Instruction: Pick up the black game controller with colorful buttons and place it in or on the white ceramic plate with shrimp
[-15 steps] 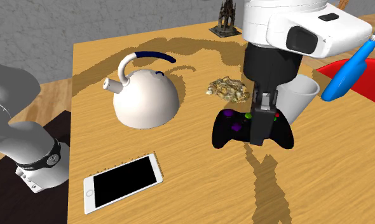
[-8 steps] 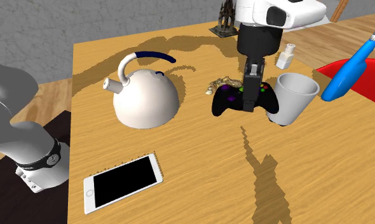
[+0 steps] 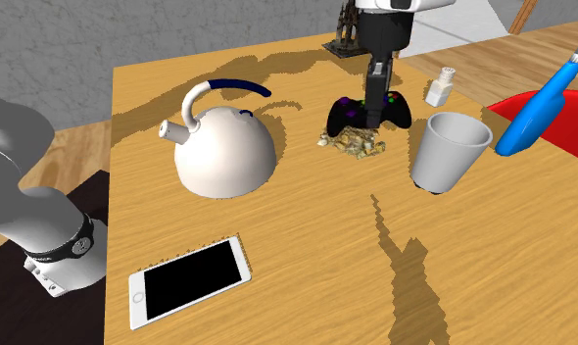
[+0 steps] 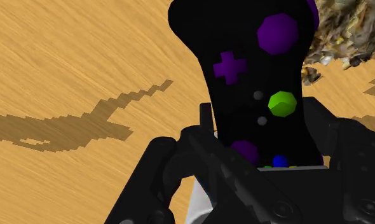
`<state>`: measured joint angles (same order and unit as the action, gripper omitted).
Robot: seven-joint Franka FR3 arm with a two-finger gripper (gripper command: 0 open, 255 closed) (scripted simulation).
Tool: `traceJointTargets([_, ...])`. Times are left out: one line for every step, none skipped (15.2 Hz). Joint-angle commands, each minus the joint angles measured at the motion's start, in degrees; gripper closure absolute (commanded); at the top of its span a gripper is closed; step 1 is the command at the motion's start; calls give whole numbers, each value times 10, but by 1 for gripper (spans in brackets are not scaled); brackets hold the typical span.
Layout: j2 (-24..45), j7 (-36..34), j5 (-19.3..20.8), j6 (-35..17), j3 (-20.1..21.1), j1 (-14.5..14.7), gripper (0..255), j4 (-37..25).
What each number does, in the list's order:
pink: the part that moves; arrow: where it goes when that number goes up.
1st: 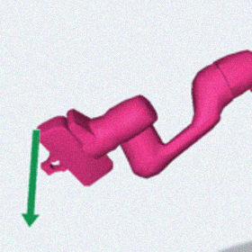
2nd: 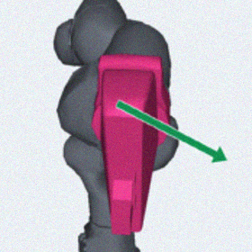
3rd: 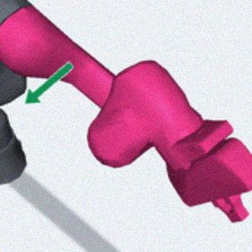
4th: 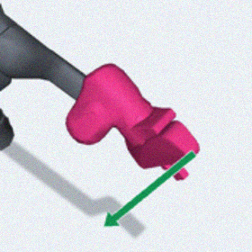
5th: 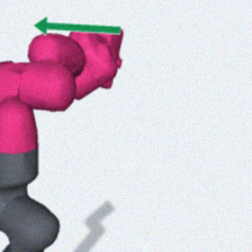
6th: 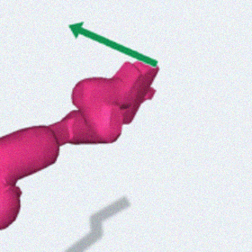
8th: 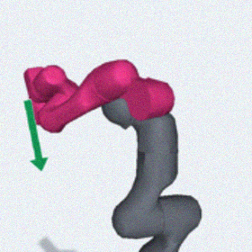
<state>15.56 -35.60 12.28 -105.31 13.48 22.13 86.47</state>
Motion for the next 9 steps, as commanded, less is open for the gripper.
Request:
traceJointTargets([13,-25,7,8,8,18,255,-17])
traceJointTargets([23,-37,10,14,11,27,255,-30])
traceJointTargets([33,-49,14,21,14,37,255,-44])
traceJointTargets([44,-60,19,27,17,47,255,-60])
traceJointTargets([56,-72,23,35,20,58,255,-77])
traceJointTargets([63,-78,25,39,22,64,255,-87])
traceJointTargets([63,-80,26,32,22,64,255,-79])
traceJointTargets([62,-81,26,24,21,63,255,-71])
traceJointTargets([62,-82,26,16,21,63,255,-63])
